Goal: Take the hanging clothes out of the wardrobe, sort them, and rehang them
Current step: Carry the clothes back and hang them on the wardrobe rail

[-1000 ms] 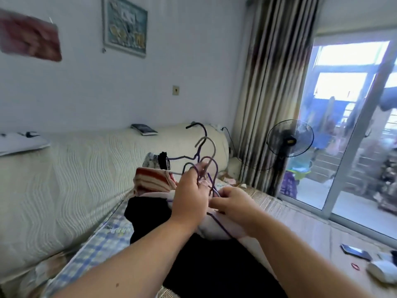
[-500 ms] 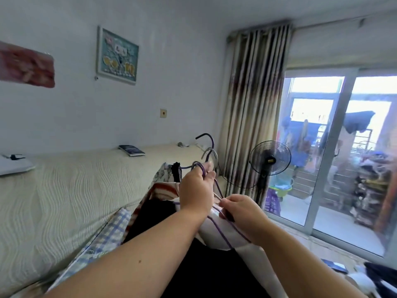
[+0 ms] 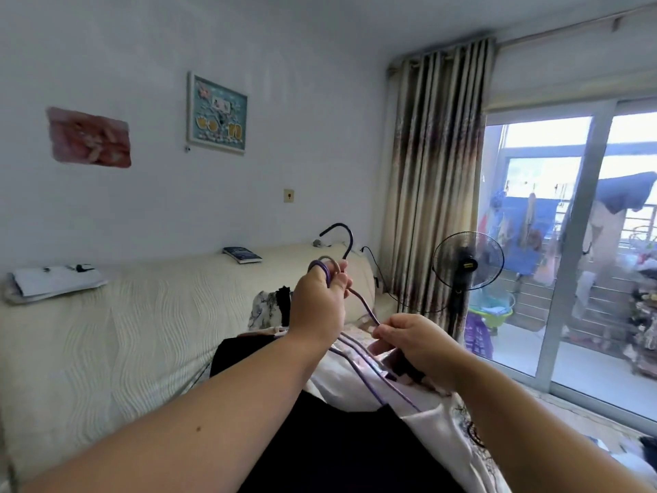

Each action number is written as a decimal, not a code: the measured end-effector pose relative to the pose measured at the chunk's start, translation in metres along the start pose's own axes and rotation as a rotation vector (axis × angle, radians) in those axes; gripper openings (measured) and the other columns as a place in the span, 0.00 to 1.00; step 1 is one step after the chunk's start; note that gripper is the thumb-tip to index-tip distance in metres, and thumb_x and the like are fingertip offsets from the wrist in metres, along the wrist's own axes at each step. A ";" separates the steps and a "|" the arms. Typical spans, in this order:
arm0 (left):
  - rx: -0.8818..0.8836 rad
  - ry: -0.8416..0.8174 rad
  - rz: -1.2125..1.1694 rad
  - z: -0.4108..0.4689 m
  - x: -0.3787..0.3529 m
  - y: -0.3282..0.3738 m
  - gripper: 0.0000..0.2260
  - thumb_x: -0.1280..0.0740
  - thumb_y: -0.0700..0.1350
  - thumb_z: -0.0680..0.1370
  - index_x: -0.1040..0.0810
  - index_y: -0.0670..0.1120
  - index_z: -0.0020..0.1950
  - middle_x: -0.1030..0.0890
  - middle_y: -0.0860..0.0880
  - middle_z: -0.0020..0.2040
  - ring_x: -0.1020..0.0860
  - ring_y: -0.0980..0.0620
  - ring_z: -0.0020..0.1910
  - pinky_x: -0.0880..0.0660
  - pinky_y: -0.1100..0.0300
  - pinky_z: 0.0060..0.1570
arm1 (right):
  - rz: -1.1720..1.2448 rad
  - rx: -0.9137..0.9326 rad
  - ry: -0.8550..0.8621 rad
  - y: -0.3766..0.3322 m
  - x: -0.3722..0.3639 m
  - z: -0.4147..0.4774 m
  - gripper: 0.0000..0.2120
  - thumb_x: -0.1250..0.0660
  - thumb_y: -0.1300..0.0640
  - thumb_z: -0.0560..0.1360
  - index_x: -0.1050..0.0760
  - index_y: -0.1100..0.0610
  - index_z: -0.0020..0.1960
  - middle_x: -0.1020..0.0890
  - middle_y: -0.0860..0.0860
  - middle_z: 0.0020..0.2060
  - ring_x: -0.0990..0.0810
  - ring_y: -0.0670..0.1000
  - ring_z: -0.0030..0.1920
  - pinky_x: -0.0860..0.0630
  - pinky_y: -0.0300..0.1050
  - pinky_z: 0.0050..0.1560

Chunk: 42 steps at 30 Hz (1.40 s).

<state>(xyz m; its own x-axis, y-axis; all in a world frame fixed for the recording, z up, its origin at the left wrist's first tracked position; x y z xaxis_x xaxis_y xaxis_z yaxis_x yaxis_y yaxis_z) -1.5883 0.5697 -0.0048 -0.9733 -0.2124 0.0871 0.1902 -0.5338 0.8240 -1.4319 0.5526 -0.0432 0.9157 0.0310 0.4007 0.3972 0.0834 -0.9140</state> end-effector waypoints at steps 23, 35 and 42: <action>-0.080 0.858 0.518 -0.173 0.279 0.149 0.07 0.36 0.41 0.77 0.26 0.52 0.41 0.17 0.56 0.43 0.21 0.60 0.43 0.29 0.67 0.47 | -0.013 0.482 -1.163 -0.164 -0.241 -0.152 0.23 0.25 0.54 0.64 0.25 0.47 0.58 0.17 0.54 0.42 0.25 0.51 0.35 0.29 0.41 0.35; -0.228 1.150 0.809 -0.263 0.394 0.251 0.08 0.38 0.47 0.78 0.22 0.46 0.46 0.17 0.50 0.47 0.21 0.53 0.47 0.30 0.65 0.46 | -0.009 0.895 -1.584 -0.282 -0.356 -0.265 0.26 0.31 0.63 0.61 0.23 0.50 0.59 0.24 0.66 0.38 0.31 0.57 0.37 0.37 0.51 0.38; -0.304 1.263 0.626 -0.305 0.452 0.327 0.13 0.43 0.40 0.80 0.27 0.49 0.37 0.19 0.55 0.41 0.18 0.54 0.45 0.24 0.59 0.50 | 0.055 1.086 -1.665 -0.355 -0.400 -0.340 0.22 0.32 0.61 0.59 0.20 0.52 0.52 0.26 0.55 0.29 0.31 0.50 0.28 0.37 0.42 0.30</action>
<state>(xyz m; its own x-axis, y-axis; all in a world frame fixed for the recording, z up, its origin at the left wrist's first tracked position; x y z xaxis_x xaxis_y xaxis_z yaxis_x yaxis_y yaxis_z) -1.9264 0.0496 0.1328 0.0106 -0.9555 -0.2947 0.7112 -0.1999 0.6740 -1.9187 0.1715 0.0994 -0.2819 0.7322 0.6201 -0.4105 0.4921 -0.7677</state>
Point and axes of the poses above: each hand's wrist, its own z-axis towards the middle knuckle, its own x-axis out of the back of the hand, y = z × x, the point moved 4 cm from there along z, towards the middle knuckle
